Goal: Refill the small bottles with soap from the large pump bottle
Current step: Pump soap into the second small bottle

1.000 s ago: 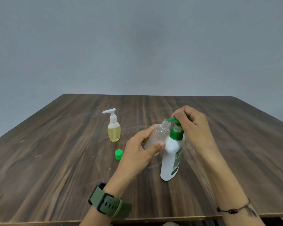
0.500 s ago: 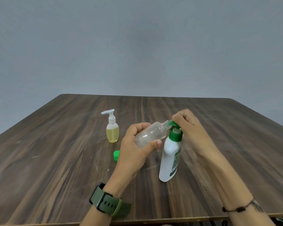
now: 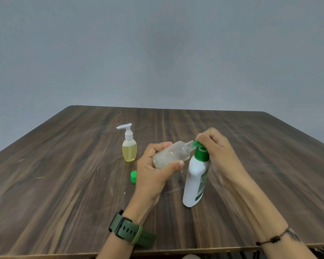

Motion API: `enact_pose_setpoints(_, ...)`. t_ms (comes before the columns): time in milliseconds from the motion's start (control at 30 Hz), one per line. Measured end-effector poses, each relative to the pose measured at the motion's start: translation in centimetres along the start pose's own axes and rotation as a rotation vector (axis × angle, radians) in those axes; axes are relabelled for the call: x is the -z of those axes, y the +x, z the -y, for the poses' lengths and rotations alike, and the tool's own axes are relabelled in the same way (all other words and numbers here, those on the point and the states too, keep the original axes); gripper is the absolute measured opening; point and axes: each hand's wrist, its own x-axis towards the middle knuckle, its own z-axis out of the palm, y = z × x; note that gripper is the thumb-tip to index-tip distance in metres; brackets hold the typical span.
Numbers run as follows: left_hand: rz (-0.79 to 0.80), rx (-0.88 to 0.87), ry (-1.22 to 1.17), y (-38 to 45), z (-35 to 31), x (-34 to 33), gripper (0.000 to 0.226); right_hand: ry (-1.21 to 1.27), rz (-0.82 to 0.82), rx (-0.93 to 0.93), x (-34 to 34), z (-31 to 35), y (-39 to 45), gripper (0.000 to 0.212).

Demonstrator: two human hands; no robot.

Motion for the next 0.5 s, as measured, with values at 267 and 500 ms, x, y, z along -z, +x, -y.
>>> enact_pose_setpoints(267,0.016,0.018,-0.031,-0.18,-0.08,-0.16,0.043,0.025,0.004,0.049,0.25,-0.31,0.32,0.039)
enact_pose_setpoints(500,0.012,0.017,-0.045,-0.1,-0.21,-0.19,0.041,0.015,-0.007,0.083,0.44,-0.58,0.61,0.043)
